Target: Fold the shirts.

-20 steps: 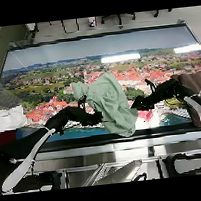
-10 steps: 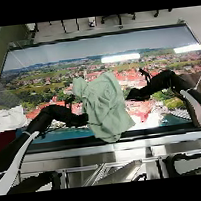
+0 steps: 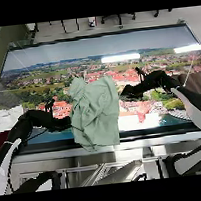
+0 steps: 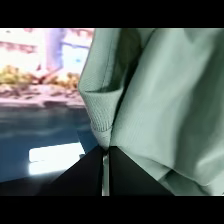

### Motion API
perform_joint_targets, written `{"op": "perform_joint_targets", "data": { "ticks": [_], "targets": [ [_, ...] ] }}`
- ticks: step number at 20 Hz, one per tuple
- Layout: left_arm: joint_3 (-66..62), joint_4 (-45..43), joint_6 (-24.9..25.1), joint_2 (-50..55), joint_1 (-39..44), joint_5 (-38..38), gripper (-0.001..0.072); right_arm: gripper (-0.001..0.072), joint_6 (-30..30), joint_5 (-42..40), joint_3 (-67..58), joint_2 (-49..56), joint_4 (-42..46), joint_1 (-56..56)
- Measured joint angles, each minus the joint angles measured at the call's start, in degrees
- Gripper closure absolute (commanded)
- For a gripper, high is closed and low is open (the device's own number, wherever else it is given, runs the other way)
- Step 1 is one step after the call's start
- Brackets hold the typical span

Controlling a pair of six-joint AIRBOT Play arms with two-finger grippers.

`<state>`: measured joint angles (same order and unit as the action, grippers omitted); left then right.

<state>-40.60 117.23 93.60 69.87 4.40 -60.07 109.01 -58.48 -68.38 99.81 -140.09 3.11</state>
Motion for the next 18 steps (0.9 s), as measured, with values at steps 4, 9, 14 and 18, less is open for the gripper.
{"op": "perform_joint_targets", "data": {
  "ticks": [4,9,14,18],
  "targets": [
    [0.22,-0.07,2.49,-0.24,-2.69,-0.63,0.0691,0.0255,-1.33,-1.46,-2.56,3.41,-2.82,2.97],
    [0.24,-0.11,4.50,-0.28,-3.52,-0.83,0.0692,0.0690,-3.19,-1.11,-7.41,7.48,-3.63,7.69],
    [0.24,-0.22,5.29,-0.33,-3.67,-0.20,0.0692,0.0691,-4.07,-1.42,-14.40,7.69,-5.33,9.97],
    [-0.24,-0.24,5.38,-2.89,-3.67,-0.90,0.0692,0.0692,-4.42,-2.64,-17.94,2.73,-5.84,9.27]
  ]
}}
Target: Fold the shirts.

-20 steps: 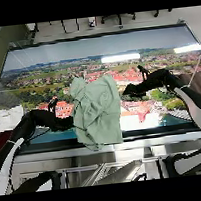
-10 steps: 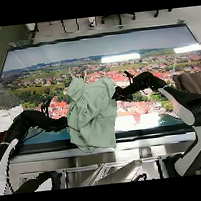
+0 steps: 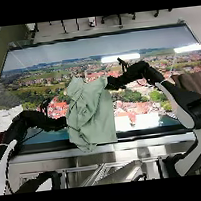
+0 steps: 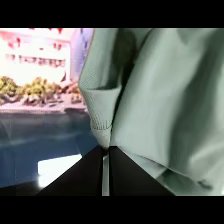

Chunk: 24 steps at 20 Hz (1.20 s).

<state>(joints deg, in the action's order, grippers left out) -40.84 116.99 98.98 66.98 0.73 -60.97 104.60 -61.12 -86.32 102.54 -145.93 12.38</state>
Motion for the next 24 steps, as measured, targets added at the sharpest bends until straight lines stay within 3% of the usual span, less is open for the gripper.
{"op": "perform_joint_targets", "data": {
  "ticks": [4,9,12,15,19,24],
  "targets": [
    [-8.28,1.95,0.09,-12.48,-0.02,-0.31,0.0692,0.0692,1.09,-1.84,-3.13,-12.39,-0.09,-3.19],
    [-33.64,4.00,-0.57,-30.25,-0.02,2.97,0.0692,0.0692,6.78,-2.54,-11.23,-35.06,0.17,-6.08],
    [-48.78,4.42,-0.87,-34.49,-0.02,3.85,0.0692,0.0692,9.05,0.13,-15.76,-47.04,6.62,-6.60],
    [-57.70,4.50,-1.88,-33.94,-0.02,1.27,0.0692,0.0692,7.21,2.38,-17.62,-54.05,16.46,-6.78],
    [-58.01,4.52,-3.21,-27.39,0.04,-4.85,0.0692,0.0692,3.65,-0.79,-18.14,-52.33,24.28,-6.86],
    [-46.14,5.40,-3.30,-14.19,1.16,-5.66,0.0692,0.0691,-1.70,-8.09,-12.85,-38.49,27.21,-6.86]
  ]
}}
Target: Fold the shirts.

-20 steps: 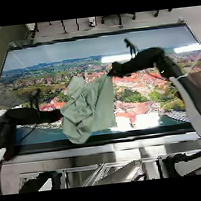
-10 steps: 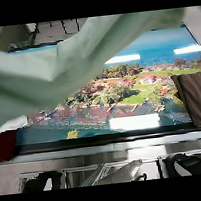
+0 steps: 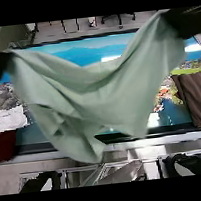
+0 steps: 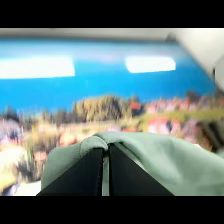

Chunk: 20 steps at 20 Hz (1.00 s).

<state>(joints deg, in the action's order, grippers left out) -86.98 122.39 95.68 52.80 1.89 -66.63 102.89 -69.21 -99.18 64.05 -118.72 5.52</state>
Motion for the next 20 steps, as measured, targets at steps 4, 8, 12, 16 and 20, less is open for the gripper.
{"op": "perform_joint_targets", "data": {
  "ticks": [4,8,12,16,20],
  "targets": [
    [10.95,0.39,2.80,14.91,2.93,6.36,0.0692,0.0691,-3.23,-0.15,11.28,14.75,0.13,0.11],
    [12.35,0.70,3.89,32.33,4.33,12.13,0.0685,0.0691,-4.35,4.81,18.64,29.05,-2.36,0.07],
    [3.50,0.96,2.95,44.04,2.89,8.92,0.0006,0.0691,-4.09,10.34,20.15,35.63,-7.48,-0.81],
    [-6.14,1.64,0.35,46.82,-0.92,1.25,0.0006,0.0690,-2.80,12.48,18.32,36.41,-10.60,-2.54],
    [-8.74,1.70,-2.21,44.11,-5.44,-10.08,0.0006,0.0690,-2.14,12.07,15.96,36.30,-11.52,-4.72]
  ]
}}
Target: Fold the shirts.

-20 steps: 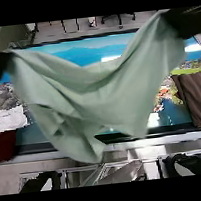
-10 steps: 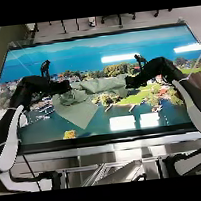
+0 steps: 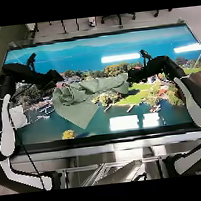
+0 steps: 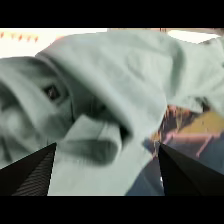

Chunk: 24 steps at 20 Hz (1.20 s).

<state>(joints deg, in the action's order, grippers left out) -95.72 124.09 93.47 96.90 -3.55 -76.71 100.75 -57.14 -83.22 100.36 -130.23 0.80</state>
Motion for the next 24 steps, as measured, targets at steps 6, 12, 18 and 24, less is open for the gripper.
{"op": "perform_joint_targets", "data": {
  "ticks": [6,12,18,24],
  "targets": [
    [18.58,-0.02,-0.90,-10.29,-2.43,0.13,0.0006,0.0690,1.31,-2.97,-1.14,0.00,-0.39,-1.55],
    [30.97,4.02,1.99,-10.01,1.46,16.94,0.0007,0.0691,1.84,-3.87,-1.27,0.00,-0.57,-1.73],
    [23.91,5.73,3.50,-0.90,5.81,21.57,0.0543,0.0690,2.05,-4.28,-1.27,0.00,-0.57,-1.73],
    [17.40,5.86,4.11,1.88,5.27,18.03,0.0692,0.0691,2.60,-4.48,-1.27,0.00,-0.76,-1.73]
  ]
}}
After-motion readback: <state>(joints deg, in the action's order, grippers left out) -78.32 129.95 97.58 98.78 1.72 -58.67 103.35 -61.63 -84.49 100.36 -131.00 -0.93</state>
